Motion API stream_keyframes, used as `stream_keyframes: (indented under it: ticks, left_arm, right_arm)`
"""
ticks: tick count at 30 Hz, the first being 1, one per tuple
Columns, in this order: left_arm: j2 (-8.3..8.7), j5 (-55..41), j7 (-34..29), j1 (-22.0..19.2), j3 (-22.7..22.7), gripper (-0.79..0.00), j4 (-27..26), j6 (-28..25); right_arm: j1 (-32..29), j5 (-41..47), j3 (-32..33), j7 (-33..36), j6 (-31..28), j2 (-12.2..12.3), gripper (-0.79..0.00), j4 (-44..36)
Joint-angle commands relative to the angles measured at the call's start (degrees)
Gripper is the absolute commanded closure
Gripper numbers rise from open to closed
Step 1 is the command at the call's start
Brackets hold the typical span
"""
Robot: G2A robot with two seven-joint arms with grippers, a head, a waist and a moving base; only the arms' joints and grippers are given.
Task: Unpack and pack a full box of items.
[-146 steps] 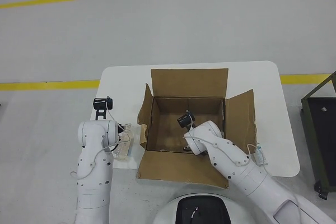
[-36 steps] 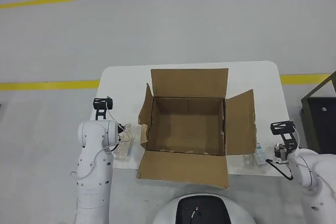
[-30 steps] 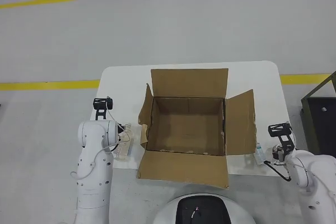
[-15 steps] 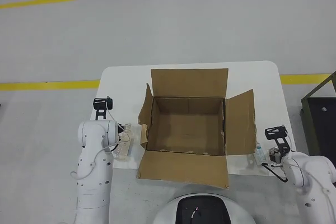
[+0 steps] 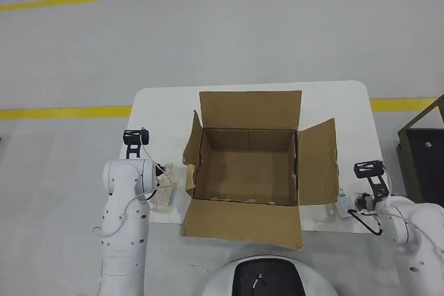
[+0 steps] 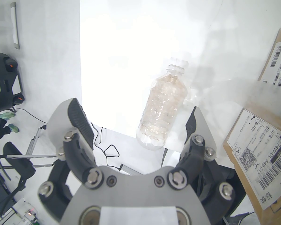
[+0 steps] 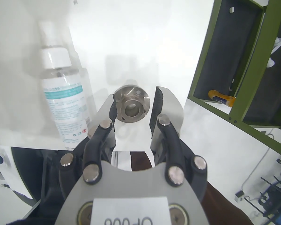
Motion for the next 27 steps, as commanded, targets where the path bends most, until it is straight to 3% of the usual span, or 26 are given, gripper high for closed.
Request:
stream_keyframes:
  ticks: [1, 3, 8, 19, 24, 27]
  left_arm:
    - [0.0, 0.0, 0.0, 0.0, 0.0, -0.785, 0.0, 0.0]
    - [0.0, 0.0, 0.0, 0.0, 0.0, -0.785, 0.0, 0.0]
    - [0.0, 0.0, 0.0, 0.0, 0.0, -0.785, 0.0, 0.0]
    - [0.0, 0.0, 0.0, 0.0, 0.0, -0.785, 0.0, 0.0]
    - [0.03, -0.39, 1.46, 0.68, -0.15, -0.785, 0.02, -0.32]
    - [0.38, -1.38, 3.65, 2.29, -1.23, -0.785, -1.12, -4.29]
  right_arm:
    - [0.31, 6.51, 2.23, -2.26, 0.84, -0.03, -0.326, -3.67]
    - [0.34, 11.65, 4.37, -6.07, 0.48, 0.02, 0.0, -7.18]
    - [1.02, 22.66, 7.59, -14.3, 0.46, 0.07, 0.0, -11.47]
    - [0.98, 22.77, 7.73, -15.15, 0.0, 0.17, 0.0, -11.71]
    - [-0.39, 26.96, 7.86, -27.53, -0.81, 0.05, 0.0, -11.68]
    - [-1.26, 28.92, 7.77, -35.74, -4.13, 0.08, 0.0, -10.98]
